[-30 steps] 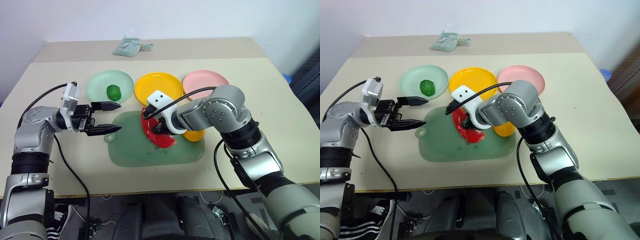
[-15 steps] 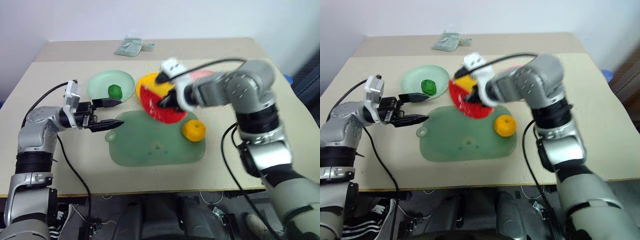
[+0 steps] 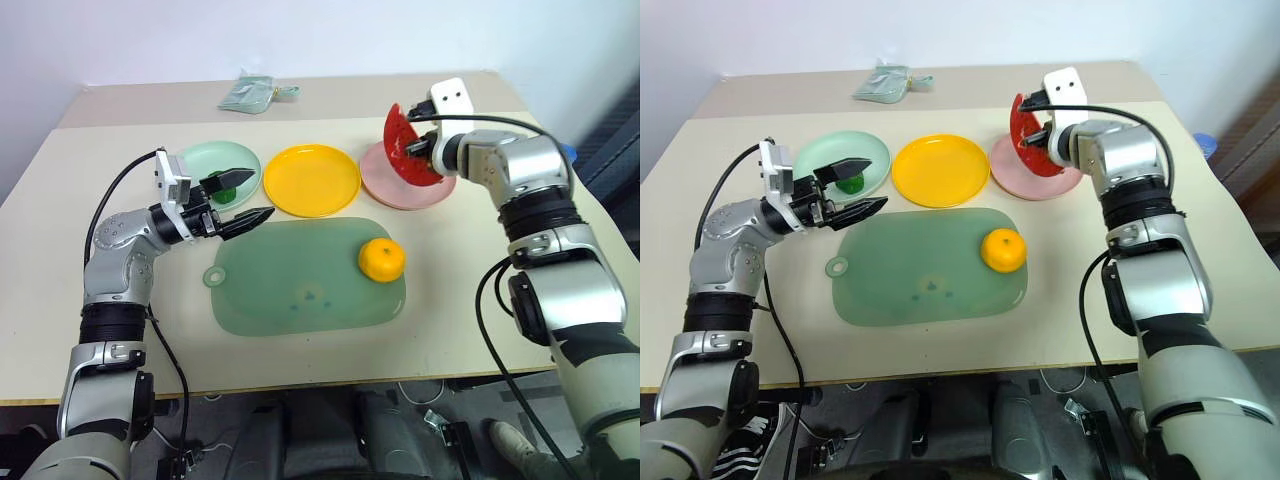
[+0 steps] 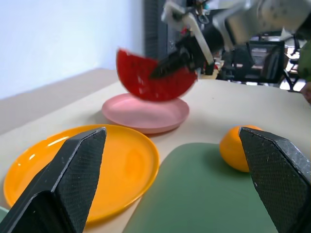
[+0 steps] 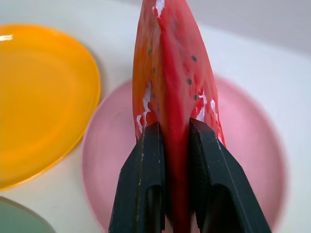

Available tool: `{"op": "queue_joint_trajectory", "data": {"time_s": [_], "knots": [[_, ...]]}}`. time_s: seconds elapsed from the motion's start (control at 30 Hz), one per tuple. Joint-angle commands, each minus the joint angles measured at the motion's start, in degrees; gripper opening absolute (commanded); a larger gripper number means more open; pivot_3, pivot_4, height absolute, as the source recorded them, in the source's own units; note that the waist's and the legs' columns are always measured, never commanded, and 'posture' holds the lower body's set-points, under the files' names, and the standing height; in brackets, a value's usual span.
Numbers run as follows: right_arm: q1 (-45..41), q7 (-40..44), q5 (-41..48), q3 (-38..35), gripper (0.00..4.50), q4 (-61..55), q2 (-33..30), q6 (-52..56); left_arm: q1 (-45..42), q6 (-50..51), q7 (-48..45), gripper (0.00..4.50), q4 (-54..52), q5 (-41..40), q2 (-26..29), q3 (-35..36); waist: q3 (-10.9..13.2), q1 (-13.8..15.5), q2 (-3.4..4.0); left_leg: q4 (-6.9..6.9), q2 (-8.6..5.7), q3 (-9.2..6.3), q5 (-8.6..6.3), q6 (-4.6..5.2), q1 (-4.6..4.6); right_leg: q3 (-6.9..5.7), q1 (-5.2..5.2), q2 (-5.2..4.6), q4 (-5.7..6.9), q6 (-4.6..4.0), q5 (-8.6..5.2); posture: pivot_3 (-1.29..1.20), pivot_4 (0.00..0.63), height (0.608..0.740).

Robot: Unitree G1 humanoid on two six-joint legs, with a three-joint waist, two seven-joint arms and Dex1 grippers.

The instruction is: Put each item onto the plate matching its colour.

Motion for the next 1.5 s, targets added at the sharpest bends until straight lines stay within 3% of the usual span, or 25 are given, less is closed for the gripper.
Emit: {"op": "queue_joint_trajectory", "data": {"time_s": [0.03,0.17,0.2,0.37,0.47,0.57,0.77,1.2,1.33,1.5], "knots": [[-2.95,1.22,-1.78,-3.74,2.07,2.61,0.62,-5.42,0.48,-0.77,-0.31,4.5,-2.44,-0.23,1.14,0.07,0.01,0.0,0.01,0.0,0.0,0.0,0.0,0.0,0.0,0.0,0.0,0.0,0.0,0.0,0.0,0.0,0.15,0.74],[-4.13,3.57,-2.39,-6.12,4.17,-0.39,-0.79,-6.63,1.49,0.39,-0.37,4.5,-4.11,-1.55,1.84,0.99,0.01,0.05,0.02,0.01,-0.01,-0.02,0.0,0.0,0.0,0.0,0.0,-0.01,0.0,0.0,0.0,0.0,0.15,0.74],[-4.11,4.97,-1.87,-6.87,4.47,-1.99,-1.11,-6.06,1.71,0.64,-0.25,4.5,-4.52,-1.88,1.97,1.2,0.01,0.13,0.02,0.0,-0.01,-0.02,0.0,0.0,0.0,0.0,0.0,-0.01,-0.01,0.0,0.0,0.0,0.15,0.74],[9.26,24.69,10.67,-6.63,4.47,-40.99,-9.28,5.65,3.57,3.74,-2.64,4.5,-7.37,-4.89,3.99,2.12,0.05,0.85,0.07,-0.04,0.0,-0.12,-0.02,0.03,-0.06,-0.05,-0.02,0.01,0.0,0.0,0.0,0.0,0.15,0.74],[17.77,28.64,14.93,-5.57,4.47,-56.56,-14.34,11.92,4.5,6.57,-4.55,4.5,-8.53,-6.98,5.2,2.14,0.02,1.01,0.03,0.05,0.0,-0.12,-0.05,0.09,-0.05,-0.07,0.05,0.0,-0.07,0.01,-0.01,0.0,0.15,0.74],[24.62,29.06,16.58,-3.7,4.47,-64.56,-16.44,16.49,4.55,8.85,-6.01,4.5,-8.7,-8.34,5.94,1.82,0.02,1.23,0.01,0.21,-0.01,-0.13,-0.05,0.08,-0.01,-0.08,0.2,-0.02,-0.08,0.02,-0.01,0.0,0.15,0.74],[35.06,27.99,10.01,1.11,4.47,-67.2,-17.69,9.76,5.73,6.28,-9.66,4.5,-9.16,-4.95,7.39,-1.46,0.02,1.23,0.01,0.21,-0.01,-0.1,-0.05,0.08,0.04,-0.07,0.2,-0.02,-0.05,0.01,-0.01,0.0,0.15,0.74],[39.2,28.17,2.64,2.62,4.47,-58.39,-15.59,2.37,7.67,8.49,-7.45,4.5,-13.0,-6.91,7.82,-0.39,0.02,1.29,0.01,0.21,-0.01,-0.09,-0.05,0.08,0.04,-0.06,0.19,-0.02,-0.06,0.01,-0.01,0.0,0.15,0.74],[42.38,32.04,0.68,5.97,2.9,-58.87,-17.92,1.08,8.31,8.44,-6.72,4.5,-13.53,-7.14,7.76,-0.25,0.0,1.32,-0.02,0.21,-0.01,-0.09,-0.05,0.08,0.04,-0.06,0.2,-0.02,-0.06,0.01,-0.01,0.0,0.15,0.74],[38.32,30.28,2.55,2.86,2.9,-58.32,-14.36,4.9,8.6,8.45,-5.83,4.5,-13.89,-7.27,7.79,0.16,-0.05,1.24,-0.1,0.22,-0.01,-0.11,-0.05,0.08,0.15,-0.06,0.31,-0.02,-0.06,0.01,-0.01,0.0,0.15,0.74]]}}
